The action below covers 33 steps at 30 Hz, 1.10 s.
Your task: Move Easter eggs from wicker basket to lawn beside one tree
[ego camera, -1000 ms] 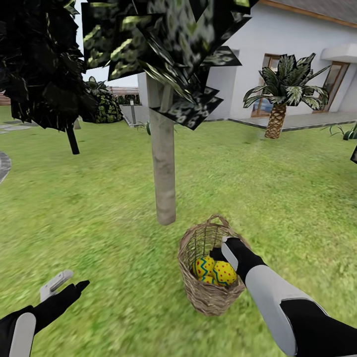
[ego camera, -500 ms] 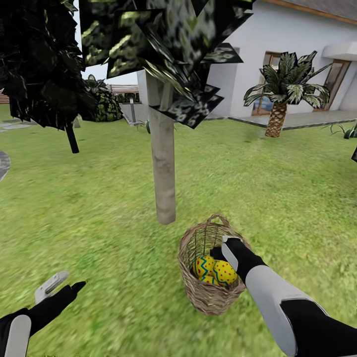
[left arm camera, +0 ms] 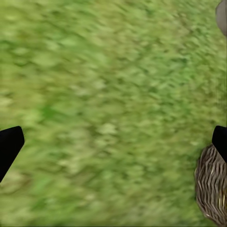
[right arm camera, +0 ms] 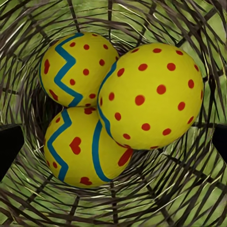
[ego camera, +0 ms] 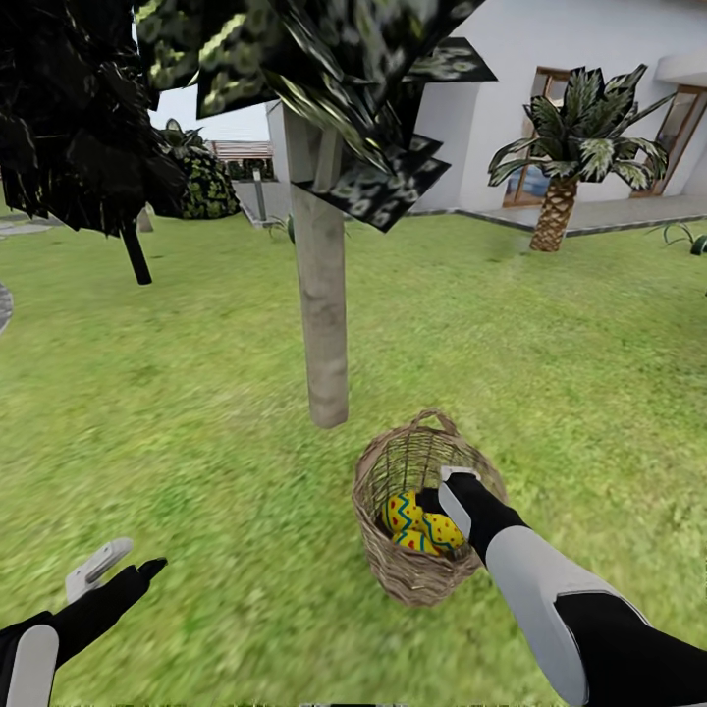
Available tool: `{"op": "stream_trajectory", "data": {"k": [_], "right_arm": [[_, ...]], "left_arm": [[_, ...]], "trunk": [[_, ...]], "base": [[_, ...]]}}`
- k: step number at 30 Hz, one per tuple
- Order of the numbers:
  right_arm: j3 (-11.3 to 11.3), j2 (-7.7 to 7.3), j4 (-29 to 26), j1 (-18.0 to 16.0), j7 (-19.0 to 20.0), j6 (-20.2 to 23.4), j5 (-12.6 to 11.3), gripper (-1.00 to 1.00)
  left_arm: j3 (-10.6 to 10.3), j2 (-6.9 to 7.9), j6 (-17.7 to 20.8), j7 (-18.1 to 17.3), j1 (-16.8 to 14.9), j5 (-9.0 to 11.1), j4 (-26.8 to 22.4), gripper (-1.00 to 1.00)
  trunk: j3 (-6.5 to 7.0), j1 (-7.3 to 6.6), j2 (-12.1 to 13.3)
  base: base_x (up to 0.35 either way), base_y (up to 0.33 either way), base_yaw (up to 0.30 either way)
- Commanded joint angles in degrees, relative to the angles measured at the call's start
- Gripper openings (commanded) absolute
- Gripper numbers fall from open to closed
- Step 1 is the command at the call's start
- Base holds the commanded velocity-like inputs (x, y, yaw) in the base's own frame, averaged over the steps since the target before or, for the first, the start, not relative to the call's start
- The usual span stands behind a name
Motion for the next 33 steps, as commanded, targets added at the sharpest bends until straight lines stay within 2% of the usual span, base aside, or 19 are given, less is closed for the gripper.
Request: {"op": "stream_trajectory", "data": {"k": [1,12,16,33], "right_arm": [[0.17,0.00,-0.05,-0.02,-0.45,0.20,-0.60,1.00],[0.66,0.24,0.44,-0.02,-0.77,-1.03,-0.38,1.00],[1.32,0.33,0.49,-0.02,-0.97,-1.63,0.46,1.00],[1.58,0.73,0.49,-0.02,-1.26,-1.69,3.39,1.00]], "left_arm": [[0.10,-0.04,0.29,0.35,-0.04,0.57,-0.04,1.00],[0.11,-0.04,0.29,0.27,-0.04,0.57,-0.06,1.00],[0.11,-0.04,0.29,0.26,-0.04,0.57,-0.07,1.00],[-0.38,-0.21,0.29,0.39,-0.06,0.57,0.02,1.00]], "trunk": [[-0.28,0.01,-0.04],[-0.50,0.04,-0.05],[-0.50,0.04,-0.05],[-0.50,0.04,-0.05]], "base": [[0.000,0.000,0.000],[0.000,0.000,0.000],[0.000,0.000,0.000],[0.000,0.000,0.000]]}}
